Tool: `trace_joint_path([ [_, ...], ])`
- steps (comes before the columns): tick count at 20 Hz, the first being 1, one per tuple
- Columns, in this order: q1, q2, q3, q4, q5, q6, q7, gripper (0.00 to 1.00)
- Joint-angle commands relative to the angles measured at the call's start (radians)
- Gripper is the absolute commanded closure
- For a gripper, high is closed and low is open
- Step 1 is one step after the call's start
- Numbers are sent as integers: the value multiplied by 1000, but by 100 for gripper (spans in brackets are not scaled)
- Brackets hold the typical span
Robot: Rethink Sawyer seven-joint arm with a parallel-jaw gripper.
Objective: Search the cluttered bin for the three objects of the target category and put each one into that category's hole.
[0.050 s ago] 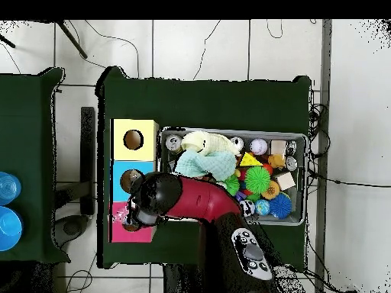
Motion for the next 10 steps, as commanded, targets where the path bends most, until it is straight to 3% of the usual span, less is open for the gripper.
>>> trace_joint_path([
  [1,43,64,-35,-74,76,-73,279,100],
  [10,96,104,-86,-150,134,-47,304,100],
])
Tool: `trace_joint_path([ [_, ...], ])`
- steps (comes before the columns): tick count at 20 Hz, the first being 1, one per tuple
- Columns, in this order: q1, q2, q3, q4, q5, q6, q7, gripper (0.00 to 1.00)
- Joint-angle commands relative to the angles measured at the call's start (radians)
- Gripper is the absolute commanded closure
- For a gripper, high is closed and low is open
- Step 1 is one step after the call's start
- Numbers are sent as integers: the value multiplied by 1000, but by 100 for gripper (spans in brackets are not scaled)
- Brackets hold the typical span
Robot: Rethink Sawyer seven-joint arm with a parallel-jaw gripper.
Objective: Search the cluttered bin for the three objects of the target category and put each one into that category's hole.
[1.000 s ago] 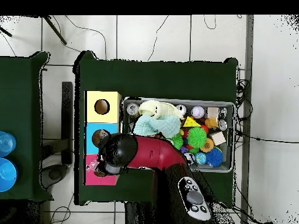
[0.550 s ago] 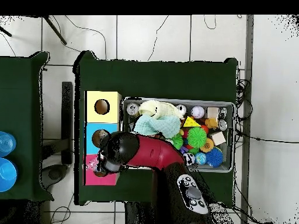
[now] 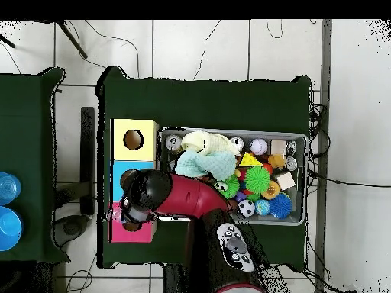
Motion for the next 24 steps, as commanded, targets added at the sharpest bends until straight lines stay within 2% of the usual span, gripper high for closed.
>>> trace_joint_path([
  [1,28,62,-47,-119,82,-42,310,100],
  [6,47,83,-71,-162,98,-19,308,100],
  [15,34,113,-99,-207,121,3,268,100],
  [24,55,142,-131,-218,119,-55,257,100],
])
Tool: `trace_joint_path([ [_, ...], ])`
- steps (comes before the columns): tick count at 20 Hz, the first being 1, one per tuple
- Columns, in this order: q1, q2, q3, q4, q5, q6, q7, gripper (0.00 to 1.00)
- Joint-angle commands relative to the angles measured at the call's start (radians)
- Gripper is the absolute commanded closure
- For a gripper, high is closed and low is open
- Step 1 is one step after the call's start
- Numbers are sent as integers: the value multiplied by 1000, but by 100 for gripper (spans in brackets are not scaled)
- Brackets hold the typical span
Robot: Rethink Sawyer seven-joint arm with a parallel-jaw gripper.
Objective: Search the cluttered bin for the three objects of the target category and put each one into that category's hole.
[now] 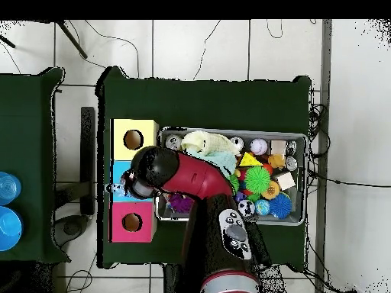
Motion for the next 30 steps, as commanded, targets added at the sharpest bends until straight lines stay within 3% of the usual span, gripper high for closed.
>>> trace_joint_path([
  [1,7,72,-34,-57,31,-55,258,100],
  [5,26,78,-48,-58,30,-74,265,100],
  [11,58,65,-52,10,59,-158,273,100],
  [19,85,101,-57,-6,89,-215,286,100],
  [30,43,99,-37,34,101,-286,204,100],
])
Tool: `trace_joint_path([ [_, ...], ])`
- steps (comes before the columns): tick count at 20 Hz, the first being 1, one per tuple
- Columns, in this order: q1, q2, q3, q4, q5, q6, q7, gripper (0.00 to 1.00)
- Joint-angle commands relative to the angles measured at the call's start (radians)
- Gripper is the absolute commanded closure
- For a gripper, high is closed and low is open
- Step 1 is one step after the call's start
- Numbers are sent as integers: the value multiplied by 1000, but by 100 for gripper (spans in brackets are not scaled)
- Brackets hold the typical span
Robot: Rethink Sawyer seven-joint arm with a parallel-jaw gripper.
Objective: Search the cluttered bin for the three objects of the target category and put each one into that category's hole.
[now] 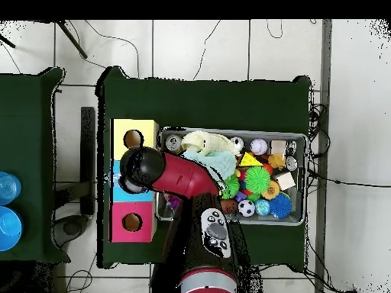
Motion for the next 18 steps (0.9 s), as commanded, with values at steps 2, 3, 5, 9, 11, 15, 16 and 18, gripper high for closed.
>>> trace_joint_path([
  [2,-44,55,28,82,42,-176,200,100],
  [3,-45,52,32,93,42,-187,196,100],
  [5,-55,46,43,117,40,-212,178,100],
  [9,-92,42,86,162,43,-271,140,100],
  [11,-101,37,97,193,32,-296,133,100],
  [15,-106,34,99,209,1,-297,116,100],
  [16,-109,34,100,215,-7,-300,112,100],
  [18,-118,34,107,225,-17,-304,100,100],
])
